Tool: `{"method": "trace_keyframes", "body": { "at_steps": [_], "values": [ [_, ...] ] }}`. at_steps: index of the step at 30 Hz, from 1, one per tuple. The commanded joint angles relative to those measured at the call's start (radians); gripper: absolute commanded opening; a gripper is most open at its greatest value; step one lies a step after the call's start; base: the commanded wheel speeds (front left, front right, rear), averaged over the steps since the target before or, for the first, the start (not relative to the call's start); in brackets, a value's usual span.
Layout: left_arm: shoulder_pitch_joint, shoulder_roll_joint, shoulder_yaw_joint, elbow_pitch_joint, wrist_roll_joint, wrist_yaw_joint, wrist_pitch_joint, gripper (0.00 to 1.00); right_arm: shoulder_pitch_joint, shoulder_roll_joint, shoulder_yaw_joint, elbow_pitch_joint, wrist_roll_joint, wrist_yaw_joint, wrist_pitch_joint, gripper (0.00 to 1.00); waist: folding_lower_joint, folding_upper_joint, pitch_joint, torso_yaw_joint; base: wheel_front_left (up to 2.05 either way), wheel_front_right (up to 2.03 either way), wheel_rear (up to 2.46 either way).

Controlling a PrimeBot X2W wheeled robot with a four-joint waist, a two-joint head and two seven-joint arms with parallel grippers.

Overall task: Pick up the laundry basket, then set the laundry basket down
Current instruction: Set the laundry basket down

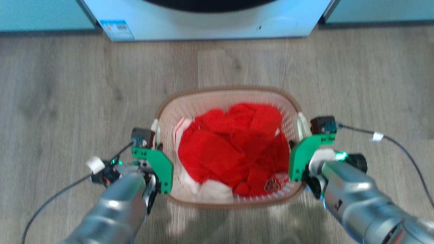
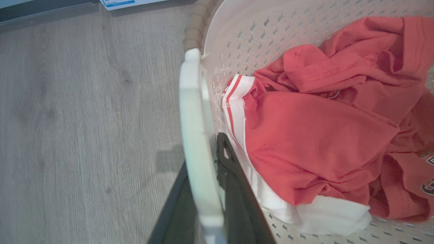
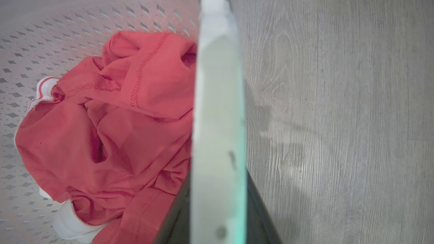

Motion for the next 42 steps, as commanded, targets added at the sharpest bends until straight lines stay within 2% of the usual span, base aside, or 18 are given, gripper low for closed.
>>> {"method": "trace_keyframes", "body": {
  "at_steps": [1, 13, 21, 33, 42],
  "values": [
    [-0.049, 0.03, 0.016, 0.005, 0.015, 0.016, -0.014, 0.0, -0.018, -0.003, 0.007, -0.006, -0.006, 0.006, -0.022, 0.0, -0.0003, 0.0, 0.059, 0.006, 0.0, 0.0, 0.0],
    [-0.26, 0.03, 0.031, -0.011, 0.039, 0.032, -0.026, 0.0, -0.204, -0.018, -0.037, 0.002, -0.062, 0.006, -0.053, 0.0, -0.0003, 0.0, 0.325, 0.023, 0.0, 0.0, 0.0],
    [-0.35, 0.03, 0.047, -0.036, 0.068, 0.043, -0.027, 0.0, -0.264, -0.038, -0.1, 0.003, -0.131, 0.006, -0.058, 0.0, -0.0003, 0.0, 0.447, 0.04, 0.0, 0.0, 0.0],
    [-0.388, 0.03, 0.068, -0.059, 0.108, 0.049, -0.027, 0.0, -0.293, -0.034, -0.19, 0.003, -0.224, 0.006, -0.061, 0.0, -0.0003, 0.0, 0.547, 0.048, 0.0, 0.0, 0.0],
    [-0.382, 0.03, 0.073, -0.073, 0.12, 0.053, -0.027, 0.0, -0.291, -0.025, -0.261, 0.003, -0.301, 0.006, -0.055, 0.0, -0.0003, 0.0, 0.572, 0.049, 0.0, 0.0, 0.0]
  ]
}}
